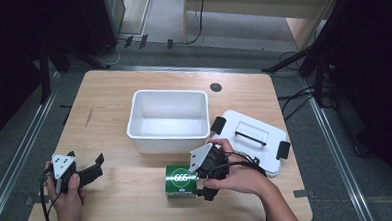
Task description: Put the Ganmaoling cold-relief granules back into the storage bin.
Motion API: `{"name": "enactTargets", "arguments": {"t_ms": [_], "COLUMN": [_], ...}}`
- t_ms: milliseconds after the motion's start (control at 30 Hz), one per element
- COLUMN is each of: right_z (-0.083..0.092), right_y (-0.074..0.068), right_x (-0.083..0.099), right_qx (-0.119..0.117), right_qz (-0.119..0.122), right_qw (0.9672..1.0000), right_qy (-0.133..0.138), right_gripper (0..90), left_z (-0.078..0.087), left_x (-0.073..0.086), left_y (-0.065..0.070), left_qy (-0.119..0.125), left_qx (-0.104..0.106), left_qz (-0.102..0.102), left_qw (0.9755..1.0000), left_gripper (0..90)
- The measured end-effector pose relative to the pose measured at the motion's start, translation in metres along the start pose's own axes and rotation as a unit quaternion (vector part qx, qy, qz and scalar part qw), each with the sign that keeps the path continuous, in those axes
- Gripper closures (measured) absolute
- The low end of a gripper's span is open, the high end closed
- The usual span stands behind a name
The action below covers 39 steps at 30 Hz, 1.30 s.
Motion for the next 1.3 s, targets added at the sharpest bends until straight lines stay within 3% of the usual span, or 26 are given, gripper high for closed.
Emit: {"name": "enactTargets", "arguments": {"t_ms": [467,633,1033,1067,1100,1300], "right_z": [-0.017,-0.028,-0.043,-0.043,-0.042,-0.038], "right_y": [-0.004,-0.003,-0.003,-0.003,-0.004,-0.002], "right_x": [-0.009,-0.009,-0.012,-0.012,-0.013,-0.013], "right_qx": [-0.018,-0.029,-0.042,-0.042,-0.053,-0.046], "right_qz": [0.017,0.025,0.041,0.041,0.042,0.050], "right_qw": [0.9995,0.9985,0.9953,0.9953,0.9951,0.9953], "right_qy": [-0.018,-0.039,-0.077,-0.077,-0.073,-0.070], "right_gripper": [0.0,0.0,8.5,8.5,14.3,15.6], "left_z": [-0.001,0.000,-0.001,-0.001,-0.001,-0.001], "left_x": [0.000,0.000,0.000,0.000,0.000,0.000], "left_y": [0.001,0.001,0.001,0.001,0.001,0.001], "left_qy": [0.001,0.000,0.000,-0.001,0.000,-0.001], "left_qx": [0.000,0.000,0.000,0.001,0.001,0.001], "left_qz": [-0.002,-0.002,-0.002,-0.002,-0.001,-0.002], "left_qw": [1.0000,1.0000,1.0000,1.0000,1.0000,1.0000], "left_gripper": [5.5,5.5,5.5,5.5,5.5,5.5]}}
Point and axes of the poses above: each handheld gripper's, and its own axes: z roughly backward along the jaws, x roughly out of its underside, y roughly to its right, the point moved 8 cm from there along -z, roughly forward along the jaws, and after that the axes turned 5 degrees about z, right-handed, at the moved point
